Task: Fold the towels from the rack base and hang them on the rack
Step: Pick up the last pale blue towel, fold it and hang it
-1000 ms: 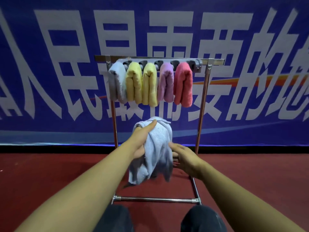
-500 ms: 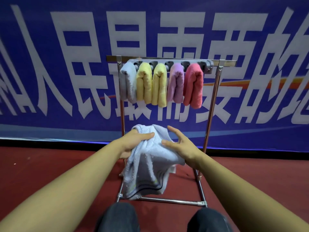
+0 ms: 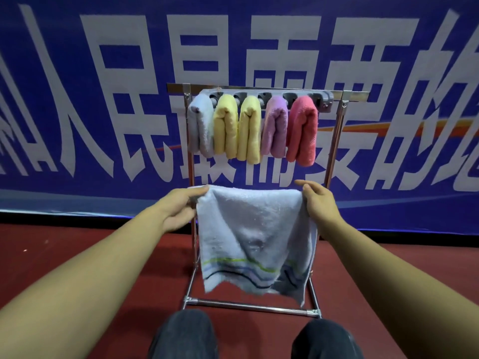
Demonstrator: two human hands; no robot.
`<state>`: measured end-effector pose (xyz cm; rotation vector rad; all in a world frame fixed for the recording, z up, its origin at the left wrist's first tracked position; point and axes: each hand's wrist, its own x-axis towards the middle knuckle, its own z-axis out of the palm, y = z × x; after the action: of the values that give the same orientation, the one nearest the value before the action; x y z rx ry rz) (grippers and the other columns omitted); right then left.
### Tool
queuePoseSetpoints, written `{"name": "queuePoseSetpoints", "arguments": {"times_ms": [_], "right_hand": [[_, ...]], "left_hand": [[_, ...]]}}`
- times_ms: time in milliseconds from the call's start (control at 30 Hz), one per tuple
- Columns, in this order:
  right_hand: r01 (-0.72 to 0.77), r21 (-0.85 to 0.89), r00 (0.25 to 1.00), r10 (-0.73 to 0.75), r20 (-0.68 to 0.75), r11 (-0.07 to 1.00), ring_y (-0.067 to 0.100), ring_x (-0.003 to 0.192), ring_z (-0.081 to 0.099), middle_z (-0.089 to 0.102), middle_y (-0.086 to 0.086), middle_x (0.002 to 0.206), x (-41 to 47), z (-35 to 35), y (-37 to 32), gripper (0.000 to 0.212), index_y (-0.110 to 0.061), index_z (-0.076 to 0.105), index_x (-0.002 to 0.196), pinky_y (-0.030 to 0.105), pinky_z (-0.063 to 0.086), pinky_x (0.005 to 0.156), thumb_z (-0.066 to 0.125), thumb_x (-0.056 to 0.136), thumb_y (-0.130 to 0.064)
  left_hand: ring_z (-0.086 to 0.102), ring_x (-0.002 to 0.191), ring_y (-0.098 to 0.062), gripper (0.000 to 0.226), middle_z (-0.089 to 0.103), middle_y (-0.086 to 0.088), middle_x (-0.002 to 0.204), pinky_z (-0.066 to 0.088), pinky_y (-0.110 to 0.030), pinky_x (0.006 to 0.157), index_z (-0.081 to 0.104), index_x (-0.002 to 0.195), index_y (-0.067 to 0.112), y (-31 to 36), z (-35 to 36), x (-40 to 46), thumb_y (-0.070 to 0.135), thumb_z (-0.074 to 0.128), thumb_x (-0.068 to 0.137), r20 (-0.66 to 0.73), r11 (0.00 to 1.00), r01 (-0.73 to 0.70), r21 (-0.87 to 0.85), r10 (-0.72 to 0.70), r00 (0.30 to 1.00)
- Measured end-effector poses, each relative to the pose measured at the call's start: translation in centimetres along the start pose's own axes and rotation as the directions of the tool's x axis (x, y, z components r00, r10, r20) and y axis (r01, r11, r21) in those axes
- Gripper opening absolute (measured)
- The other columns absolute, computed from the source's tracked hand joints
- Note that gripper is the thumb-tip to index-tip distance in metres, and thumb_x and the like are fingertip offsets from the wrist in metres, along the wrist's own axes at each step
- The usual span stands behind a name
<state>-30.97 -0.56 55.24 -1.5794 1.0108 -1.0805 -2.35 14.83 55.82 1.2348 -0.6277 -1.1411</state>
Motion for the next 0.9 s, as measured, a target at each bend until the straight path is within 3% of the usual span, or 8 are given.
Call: {"name": "queuePoseSetpoints", "arguments": {"times_ms": [67, 133, 233, 333, 500, 667, 800, 900], "right_hand": [[0.017, -0.023, 0.999, -0.018, -0.027, 1.0, 0.016, 0.109, 0.06, 0.064, -0.007, 0.106, 0.3, -0.7, -0.1, 0.031, -0.019, 0.07, 0.125, 0.029, 0.049, 0.089, 0.043, 0.109, -0.02], [0.023, -0.039, 0.998, -0.025, -0.058, 0.999, 0.019, 0.111, 0.059, 0.064, -0.003, 0.11, 0.6, -1.5, -0.2, 0.028, -0.022, 0.071, 0.119, 0.036, 0.051, 0.095, 0.045, 0.108, -0.021], [0.029, -0.057, 0.995, -0.035, -0.097, 0.998, 0.016, 0.113, 0.055, 0.064, 0.002, 0.122, 1.1, -2.7, -0.1, 0.027, -0.021, 0.073, 0.118, 0.03, 0.045, 0.089, 0.048, 0.107, -0.02], [0.029, -0.077, 0.993, -0.037, -0.113, 0.997, 0.012, 0.115, 0.052, 0.064, 0.0, 0.126, 1.1, -3.6, -0.4, 0.027, -0.017, 0.072, 0.123, 0.03, 0.042, 0.093, 0.051, 0.106, -0.02], [0.002, -0.042, 0.993, -0.006, -0.116, 0.999, 0.018, 0.12, 0.057, 0.067, -0.004, 0.119, 1.9, -4.3, -1.4, 0.025, -0.019, 0.074, 0.122, 0.047, 0.049, 0.109, 0.064, 0.099, -0.023], [0.055, -0.061, 0.998, -0.054, 0.024, 0.997, 0.022, 0.114, 0.061, 0.063, 0.004, 0.124, 2.1, -4.6, -2.7, 0.032, -0.018, 0.071, 0.127, 0.038, 0.055, 0.095, 0.067, 0.096, -0.011], [0.15, -0.385, 0.987, -0.119, 0.103, 0.911, 0.018, 0.108, 0.06, 0.067, 0.004, 0.118, 2.9, -4.6, -3.4, 0.023, -0.012, 0.074, 0.121, 0.03, 0.049, 0.087, 0.06, 0.102, -0.015], [0.138, -0.481, 0.986, -0.072, 0.153, 0.866, 0.017, 0.094, 0.062, 0.07, 0.008, 0.117, 3.4, -4.6, -3.7, 0.027, -0.009, 0.072, 0.122, 0.029, 0.048, 0.08, 0.054, 0.106, -0.021]], "left_hand": [[0.07, 0.099, -0.025, 0.037, 0.071, -0.024, 0.116, 0.054, -0.038, 0.098, 0.064, 0.126, -0.009, 0.0, 0.1, 0.5, 0.009, 0.067, 0.094, -0.042, 0.999, -0.048, 0.006, 0.048, 0.998], [0.072, 0.103, -0.028, 0.03, 0.073, -0.023, 0.116, 0.055, -0.038, 0.098, 0.066, 0.121, -0.006, 0.0, 0.3, 0.7, 0.008, 0.067, 0.095, -0.103, 0.99, -0.09, 0.111, 0.101, 0.99], [0.074, 0.104, -0.026, 0.02, 0.079, -0.012, 0.104, 0.057, -0.042, 0.097, 0.071, 0.114, 0.007, 0.2, 0.6, 0.7, 0.02, 0.063, 0.1, -0.13, 0.919, -0.139, 0.37, 0.199, 0.971], [0.074, 0.1, -0.023, 0.015, 0.079, -0.008, 0.1, 0.057, -0.045, 0.098, 0.075, 0.106, 0.014, 0.7, 0.6, 1.3, 0.024, 0.065, 0.099, -0.207, 0.875, -0.188, 0.445, 0.305, 0.93], [0.073, 0.102, -0.025, 0.009, 0.078, -0.008, 0.101, 0.058, -0.044, 0.095, 0.076, 0.1, 0.017, 1.8, 0.6, 2.0, 0.019, 0.069, 0.096, -0.3, 0.908, -0.282, 0.308, 0.375, 0.877], [0.071, 0.105, -0.02, 0.02, 0.075, -0.011, 0.11, 0.056, -0.032, 0.092, 0.071, 0.109, 0.006, 3.1, 1.0, 1.6, 0.019, 0.072, 0.094, -0.324, 0.949, -0.301, -0.093, 0.257, 0.91], [0.073, 0.103, -0.02, 0.026, 0.074, -0.014, 0.116, 0.057, -0.032, 0.089, 0.068, 0.117, 0.008, 3.1, 0.2, 1.6, 0.017, 0.073, 0.093, -0.331, 0.949, -0.315, -0.016, 0.293, 0.897], [0.073, 0.098, -0.024, 0.03, 0.07, -0.016, 0.117, 0.06, -0.037, 0.086, 0.062, 0.115, 0.02, 2.8, -0.6, 1.4, 0.011, 0.076, 0.089, -0.358, 0.93, -0.338, 0.144, 0.367, 0.858]]}}
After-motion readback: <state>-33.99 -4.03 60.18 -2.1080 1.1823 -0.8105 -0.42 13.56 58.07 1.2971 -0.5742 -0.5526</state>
